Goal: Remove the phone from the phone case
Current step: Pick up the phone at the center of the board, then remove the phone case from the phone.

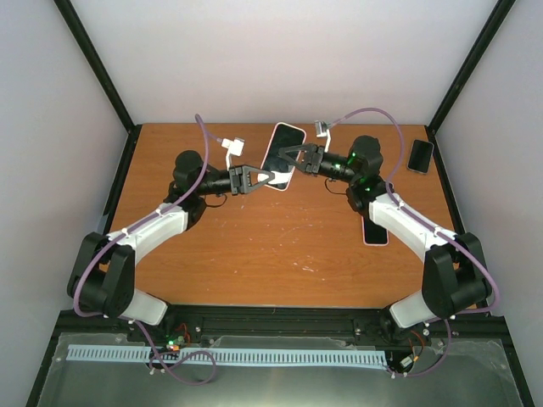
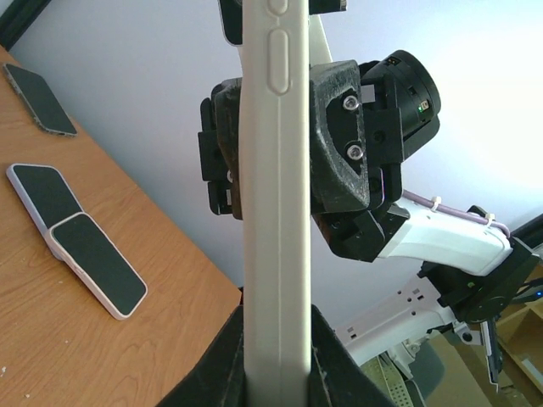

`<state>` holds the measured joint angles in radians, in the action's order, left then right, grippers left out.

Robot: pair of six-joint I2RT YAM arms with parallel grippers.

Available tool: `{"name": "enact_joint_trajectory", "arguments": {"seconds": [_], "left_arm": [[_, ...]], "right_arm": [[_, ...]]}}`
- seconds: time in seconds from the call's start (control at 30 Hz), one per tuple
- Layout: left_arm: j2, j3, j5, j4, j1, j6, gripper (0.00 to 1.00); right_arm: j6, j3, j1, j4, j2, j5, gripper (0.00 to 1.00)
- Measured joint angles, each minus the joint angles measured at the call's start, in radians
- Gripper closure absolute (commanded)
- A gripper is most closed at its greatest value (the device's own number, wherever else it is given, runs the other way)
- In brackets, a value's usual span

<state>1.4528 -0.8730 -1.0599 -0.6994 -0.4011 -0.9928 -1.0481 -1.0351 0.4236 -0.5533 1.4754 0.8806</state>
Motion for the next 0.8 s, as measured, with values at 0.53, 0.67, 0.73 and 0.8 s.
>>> {"name": "enact_joint_trajectory", "arguments": {"seconds": [0.53,0.67,0.73,0.8], "left_arm": [[-0.045,-0.021,-0.064,0.174,0.055,0.195,0.57],[-0.065,-0.022,-0.103,0.186,0.062,0.222,0.58],[-0.07,-0.026,-0.126,0.19,0.061,0.231,0.58],[-0.071,-0.039,-0.145,0.202,0.053,0.248,0.59]], "right_arm": [[-0.075,0.019,-0.095,-0.013,-0.027,0.051,0.97],[-0.071,0.023,-0.098,-0.027,-0.047,0.085,0.97],[-0.059,0.023,-0.098,-0.036,-0.056,0.106,0.97],[-0.045,0.023,-0.098,-0.045,-0.063,0.124,0.97]]}}
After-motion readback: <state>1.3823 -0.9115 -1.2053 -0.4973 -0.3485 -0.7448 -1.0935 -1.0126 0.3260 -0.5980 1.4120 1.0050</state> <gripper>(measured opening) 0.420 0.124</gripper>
